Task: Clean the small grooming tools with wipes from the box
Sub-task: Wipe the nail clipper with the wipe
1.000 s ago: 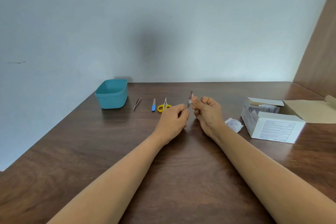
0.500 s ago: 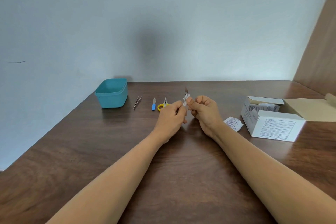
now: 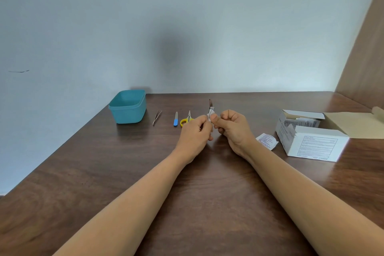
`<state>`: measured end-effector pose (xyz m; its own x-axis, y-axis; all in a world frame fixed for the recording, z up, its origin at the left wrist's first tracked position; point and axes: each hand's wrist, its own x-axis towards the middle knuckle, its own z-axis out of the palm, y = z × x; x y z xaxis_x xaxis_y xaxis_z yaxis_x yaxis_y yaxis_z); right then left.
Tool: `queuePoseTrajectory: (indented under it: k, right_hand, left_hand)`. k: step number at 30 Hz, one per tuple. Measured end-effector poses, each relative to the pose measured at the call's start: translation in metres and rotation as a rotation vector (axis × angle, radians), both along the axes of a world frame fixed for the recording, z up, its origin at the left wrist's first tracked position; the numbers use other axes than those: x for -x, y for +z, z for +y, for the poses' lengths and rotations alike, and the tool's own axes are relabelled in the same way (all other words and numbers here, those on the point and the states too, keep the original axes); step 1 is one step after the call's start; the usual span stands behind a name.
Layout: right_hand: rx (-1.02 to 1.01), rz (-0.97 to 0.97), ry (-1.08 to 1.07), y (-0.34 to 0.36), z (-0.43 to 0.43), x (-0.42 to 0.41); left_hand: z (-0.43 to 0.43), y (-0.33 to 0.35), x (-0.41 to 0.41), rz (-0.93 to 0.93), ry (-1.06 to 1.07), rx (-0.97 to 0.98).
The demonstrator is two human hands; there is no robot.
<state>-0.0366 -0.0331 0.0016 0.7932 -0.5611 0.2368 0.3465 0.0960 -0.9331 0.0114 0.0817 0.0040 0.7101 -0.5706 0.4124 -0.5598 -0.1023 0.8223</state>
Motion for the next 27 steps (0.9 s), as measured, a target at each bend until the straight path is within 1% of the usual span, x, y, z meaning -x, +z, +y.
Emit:
queuePoseTrajectory:
  k: [2,4,8,10,15,21,25,27]
  right_hand:
    - [-0.001,0.003,0.001,0.0011,0.0002,0.0007]
    - [-0.051,-0.002,-0.012,0.0026,0.0001,0.0009]
    - [-0.267,-0.064,-0.041,0.0029,-0.0049,0.0007]
    - [-0.325,-0.084,-0.037,0.0032,-0.0065,0.0009]
    - [-0.383,-0.093,-0.044,0.0033,-0.0073,0.0002]
    - [-0.379,-0.085,-0.073,0.005,-0.0057,0.0011]
    - [-0.469,-0.115,-0.124,0.0085,-0.0073,0.002]
    - [-0.478,-0.111,-0.133,0.0095,-0.0075,0.0038]
  left_hand:
    - [-0.0005,0.0003,0.0006,-0.001,0.002,0.0]
    - [-0.0001,0.0009,0.0011,-0.011,-0.006,-0.012]
    - [0.0007,0.0006,0.0024,-0.076,-0.046,-0.09]
    - [0.0009,0.0006,0.0026,-0.085,-0.062,-0.102]
    - [0.0013,0.0014,0.0022,-0.088,-0.085,-0.108]
    - [0.0014,0.0028,0.0033,-0.07,-0.085,-0.117]
    - [0.0017,0.0045,0.0053,-0.043,-0.079,-0.097]
    - [0.0007,0.0043,0.0051,-0.012,-0.067,-0.063]
